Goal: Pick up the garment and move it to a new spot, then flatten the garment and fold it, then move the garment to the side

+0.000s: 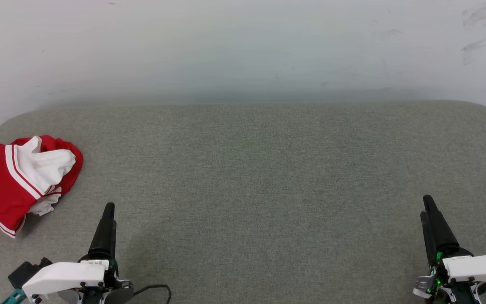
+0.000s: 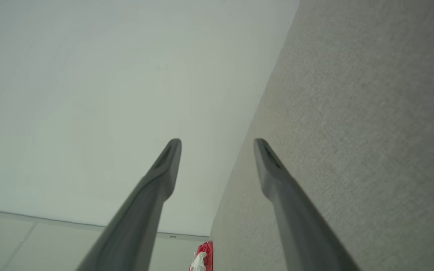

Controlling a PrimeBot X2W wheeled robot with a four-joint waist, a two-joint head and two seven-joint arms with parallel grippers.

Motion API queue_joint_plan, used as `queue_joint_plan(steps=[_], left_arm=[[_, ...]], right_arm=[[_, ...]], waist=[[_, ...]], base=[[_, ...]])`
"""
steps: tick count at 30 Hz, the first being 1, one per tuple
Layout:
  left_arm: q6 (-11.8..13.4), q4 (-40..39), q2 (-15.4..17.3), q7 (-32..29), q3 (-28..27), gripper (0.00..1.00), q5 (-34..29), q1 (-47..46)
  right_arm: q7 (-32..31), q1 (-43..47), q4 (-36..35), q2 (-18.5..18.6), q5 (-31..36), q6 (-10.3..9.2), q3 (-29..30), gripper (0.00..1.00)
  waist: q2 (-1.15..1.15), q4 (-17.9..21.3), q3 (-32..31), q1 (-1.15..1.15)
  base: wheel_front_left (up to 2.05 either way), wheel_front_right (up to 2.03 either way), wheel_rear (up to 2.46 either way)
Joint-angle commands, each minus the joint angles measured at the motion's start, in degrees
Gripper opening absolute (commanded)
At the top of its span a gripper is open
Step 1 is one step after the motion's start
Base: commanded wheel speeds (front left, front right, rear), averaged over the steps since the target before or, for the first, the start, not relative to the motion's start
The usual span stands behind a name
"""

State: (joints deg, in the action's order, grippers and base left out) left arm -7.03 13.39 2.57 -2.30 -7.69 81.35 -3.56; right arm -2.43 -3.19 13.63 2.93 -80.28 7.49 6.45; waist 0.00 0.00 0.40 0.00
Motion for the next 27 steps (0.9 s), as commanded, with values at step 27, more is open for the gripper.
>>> queue_joint_plan(steps=[27], left_arm=[[9.6, -8.2, 1.2, 6.3, 5.4, 1.00, -34.7, 0.5]], right_arm=[[6.4, 0.5, -7.5, 0.0, 35.3, 0.01, -2.8, 1.00]], waist=[[0.00, -0.1, 0.0, 0.00]], base=[[0.00, 0.00, 0.00]])
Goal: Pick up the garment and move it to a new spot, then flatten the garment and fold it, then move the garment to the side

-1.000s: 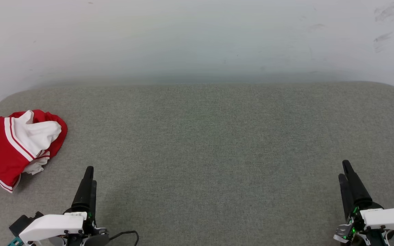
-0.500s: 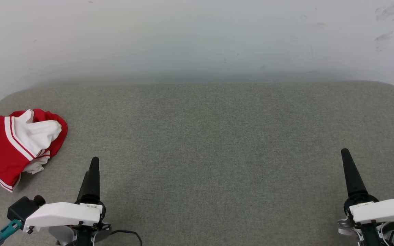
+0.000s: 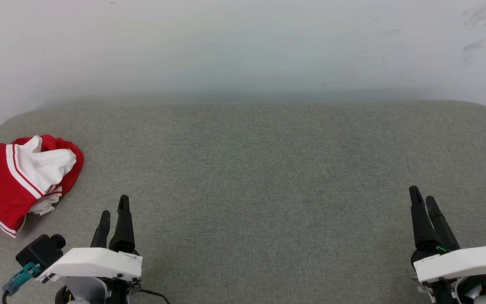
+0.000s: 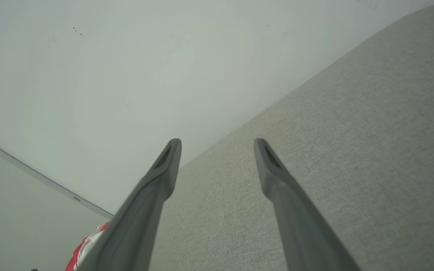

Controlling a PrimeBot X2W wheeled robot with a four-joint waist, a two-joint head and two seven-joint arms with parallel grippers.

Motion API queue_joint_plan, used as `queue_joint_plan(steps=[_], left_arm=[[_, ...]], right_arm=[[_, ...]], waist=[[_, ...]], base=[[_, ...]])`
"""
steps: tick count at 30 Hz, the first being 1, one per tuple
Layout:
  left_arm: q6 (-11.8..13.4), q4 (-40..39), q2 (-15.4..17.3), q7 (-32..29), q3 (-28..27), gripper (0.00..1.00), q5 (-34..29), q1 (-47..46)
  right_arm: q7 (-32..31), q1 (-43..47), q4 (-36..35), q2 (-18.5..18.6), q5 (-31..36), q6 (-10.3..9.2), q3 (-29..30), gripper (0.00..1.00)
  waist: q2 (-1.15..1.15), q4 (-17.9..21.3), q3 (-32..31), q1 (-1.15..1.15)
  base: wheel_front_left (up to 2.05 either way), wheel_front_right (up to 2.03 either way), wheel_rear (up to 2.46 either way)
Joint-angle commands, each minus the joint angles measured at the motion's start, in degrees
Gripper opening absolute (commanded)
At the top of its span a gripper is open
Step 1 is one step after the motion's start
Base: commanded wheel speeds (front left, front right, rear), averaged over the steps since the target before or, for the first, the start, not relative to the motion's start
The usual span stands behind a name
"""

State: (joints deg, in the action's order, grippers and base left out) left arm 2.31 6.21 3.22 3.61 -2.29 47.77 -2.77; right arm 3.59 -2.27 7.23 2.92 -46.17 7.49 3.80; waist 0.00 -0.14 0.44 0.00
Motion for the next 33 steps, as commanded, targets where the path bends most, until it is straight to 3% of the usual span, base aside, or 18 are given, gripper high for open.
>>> queue_joint_plan(steps=[1, 19, 33], left_arm=[[0.5, -1.1, 0.7, 0.6, 0.3, 1.00, -1.9, -0.2], [4.8, -2.0, 3.0, 3.8, 4.9, 1.00, -15.3, 0.4], [6.2, -2.9, 4.3, 5.8, 7.8, 1.00, -22.9, 0.8]], right_arm=[[0.6, -0.4, -1.1, 0.0, 2.0, 0.01, -0.2, 1.00], [3.7, 0.4, -1.9, 0.0, 17.0, 0.01, -0.8, 1.00], [5.7, 0.9, -2.6, 0.0, 25.5, 0.00, -0.9, 1.00]], waist=[[0.00, 0.0, 0.0, 0.00], [0.00, -0.1, 0.0, 0.00], [0.00, 0.0, -0.2, 0.00]], base=[[0.00, 0.00, 0.00], [0.00, 0.00, 0.00], [0.00, 0.00, 0.00]])
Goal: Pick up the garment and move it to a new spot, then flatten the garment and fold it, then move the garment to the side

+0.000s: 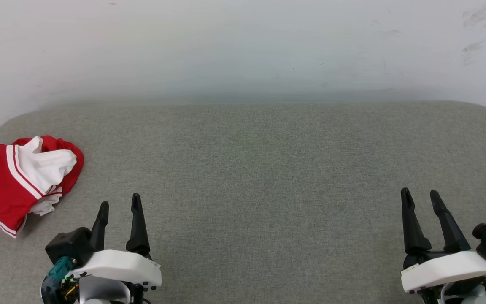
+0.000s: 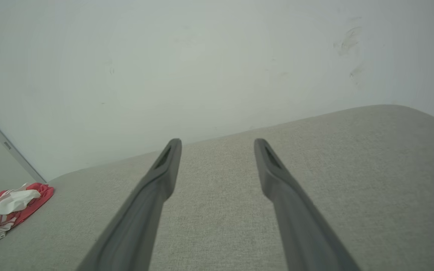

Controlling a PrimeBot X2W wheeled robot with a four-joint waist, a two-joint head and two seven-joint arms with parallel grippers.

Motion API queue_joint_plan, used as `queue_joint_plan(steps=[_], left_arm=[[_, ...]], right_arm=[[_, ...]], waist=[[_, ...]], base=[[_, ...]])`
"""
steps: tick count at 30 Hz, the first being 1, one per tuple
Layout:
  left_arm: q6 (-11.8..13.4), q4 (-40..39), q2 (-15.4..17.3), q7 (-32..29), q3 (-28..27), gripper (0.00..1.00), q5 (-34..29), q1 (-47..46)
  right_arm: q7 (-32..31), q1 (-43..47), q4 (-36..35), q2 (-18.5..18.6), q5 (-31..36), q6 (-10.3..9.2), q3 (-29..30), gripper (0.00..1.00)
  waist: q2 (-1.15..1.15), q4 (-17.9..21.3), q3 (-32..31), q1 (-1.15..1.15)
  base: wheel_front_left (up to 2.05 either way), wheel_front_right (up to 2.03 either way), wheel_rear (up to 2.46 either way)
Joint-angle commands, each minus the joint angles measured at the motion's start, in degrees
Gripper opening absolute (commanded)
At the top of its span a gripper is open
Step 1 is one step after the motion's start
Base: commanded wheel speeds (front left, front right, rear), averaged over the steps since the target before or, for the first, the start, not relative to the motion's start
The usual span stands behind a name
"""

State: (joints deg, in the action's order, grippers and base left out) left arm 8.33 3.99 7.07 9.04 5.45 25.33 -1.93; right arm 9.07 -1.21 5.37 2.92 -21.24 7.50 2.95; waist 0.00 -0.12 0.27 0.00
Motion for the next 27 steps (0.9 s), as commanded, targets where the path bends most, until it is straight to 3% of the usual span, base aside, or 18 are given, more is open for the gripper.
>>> queue_joint_plan(steps=[1, 18, 27], left_arm=[[0.3, -0.8, 0.5, 0.5, 0.2, 1.00, -1.1, 0.0], [0.4, -1.4, 0.1, 2.7, 0.8, 1.00, -9.2, 1.2], [-2.1, -1.5, -1.4, 3.8, -0.9, 1.00, -12.1, 1.6]], right_arm=[[0.4, -0.1, -0.8, 0.0, 1.2, -0.01, -0.1, 1.00], [2.7, 1.1, -1.4, 0.0, 8.9, -0.01, -0.3, 1.00], [3.8, 1.2, -1.8, -0.1, 9.2, -0.01, -0.3, 1.00]], waist=[[0.00, 0.0, 0.0, 0.00], [0.00, -0.1, -0.3, 0.00], [0.00, -0.2, -0.2, 0.00]], base=[[0.00, 0.00, 0.00], [0.00, 0.00, 0.00], [0.00, 0.00, 0.00]])
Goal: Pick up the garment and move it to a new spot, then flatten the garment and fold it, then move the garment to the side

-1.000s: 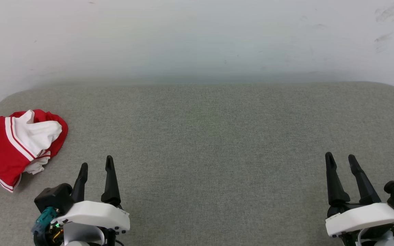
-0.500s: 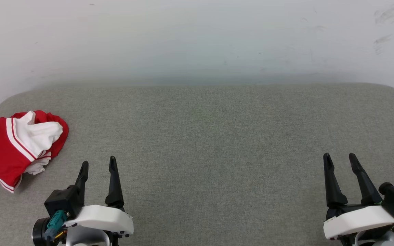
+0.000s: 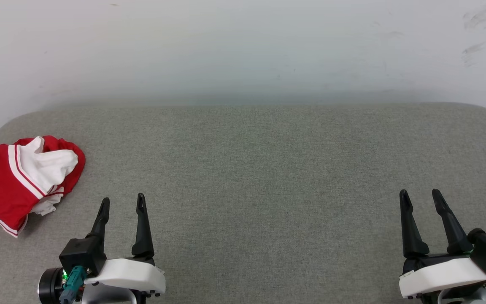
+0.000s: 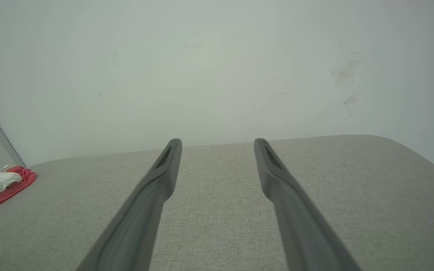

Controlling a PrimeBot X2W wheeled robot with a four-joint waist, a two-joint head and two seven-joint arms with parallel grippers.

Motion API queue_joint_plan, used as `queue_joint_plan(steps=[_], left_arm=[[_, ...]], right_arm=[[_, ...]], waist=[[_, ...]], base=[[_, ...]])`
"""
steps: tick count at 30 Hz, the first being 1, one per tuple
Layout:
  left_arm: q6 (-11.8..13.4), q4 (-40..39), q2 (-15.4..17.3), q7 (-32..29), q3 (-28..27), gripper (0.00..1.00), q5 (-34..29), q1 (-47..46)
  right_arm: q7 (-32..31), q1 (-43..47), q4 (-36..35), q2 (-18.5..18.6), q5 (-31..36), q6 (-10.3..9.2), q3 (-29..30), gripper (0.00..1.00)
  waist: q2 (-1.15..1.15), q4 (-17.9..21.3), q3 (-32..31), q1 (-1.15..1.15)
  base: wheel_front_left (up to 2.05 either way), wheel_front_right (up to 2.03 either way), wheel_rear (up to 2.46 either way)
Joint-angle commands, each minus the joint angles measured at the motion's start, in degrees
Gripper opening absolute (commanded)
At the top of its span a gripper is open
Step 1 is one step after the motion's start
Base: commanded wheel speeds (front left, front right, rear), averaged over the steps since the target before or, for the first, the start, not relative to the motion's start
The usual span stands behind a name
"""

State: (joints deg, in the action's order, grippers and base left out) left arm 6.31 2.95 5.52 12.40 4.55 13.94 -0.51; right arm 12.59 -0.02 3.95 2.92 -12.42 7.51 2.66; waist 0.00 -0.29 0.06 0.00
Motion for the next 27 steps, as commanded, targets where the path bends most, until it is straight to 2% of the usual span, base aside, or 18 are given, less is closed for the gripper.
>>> queue_joint_plan(steps=[1, 17, 27], left_arm=[[-0.3, -0.5, 0.1, 0.6, -0.3, 1.00, -1.3, 0.2], [-4.2, 1.3, -2.0, 2.2, -2.8, 1.00, -7.4, 1.1], [-5.1, 2.0, -2.5, 2.9, -3.8, 1.00, -9.8, 1.3]], right_arm=[[0.3, 0.1, -0.3, -0.1, 0.3, -0.03, 0.1, 1.00], [2.2, 0.8, 0.3, -0.1, 3.9, -0.04, 0.0, 1.00], [2.6, 1.0, 1.4, -0.1, 3.0, -0.04, 0.4, 1.00]], waist=[[0.00, 0.0, 0.0, 0.00], [0.00, -0.2, -0.2, 0.00], [0.00, -0.4, -0.1, 0.00]], base=[[0.00, 0.00, 0.00], [0.00, 0.00, 0.00], [0.00, 0.00, 0.00]])
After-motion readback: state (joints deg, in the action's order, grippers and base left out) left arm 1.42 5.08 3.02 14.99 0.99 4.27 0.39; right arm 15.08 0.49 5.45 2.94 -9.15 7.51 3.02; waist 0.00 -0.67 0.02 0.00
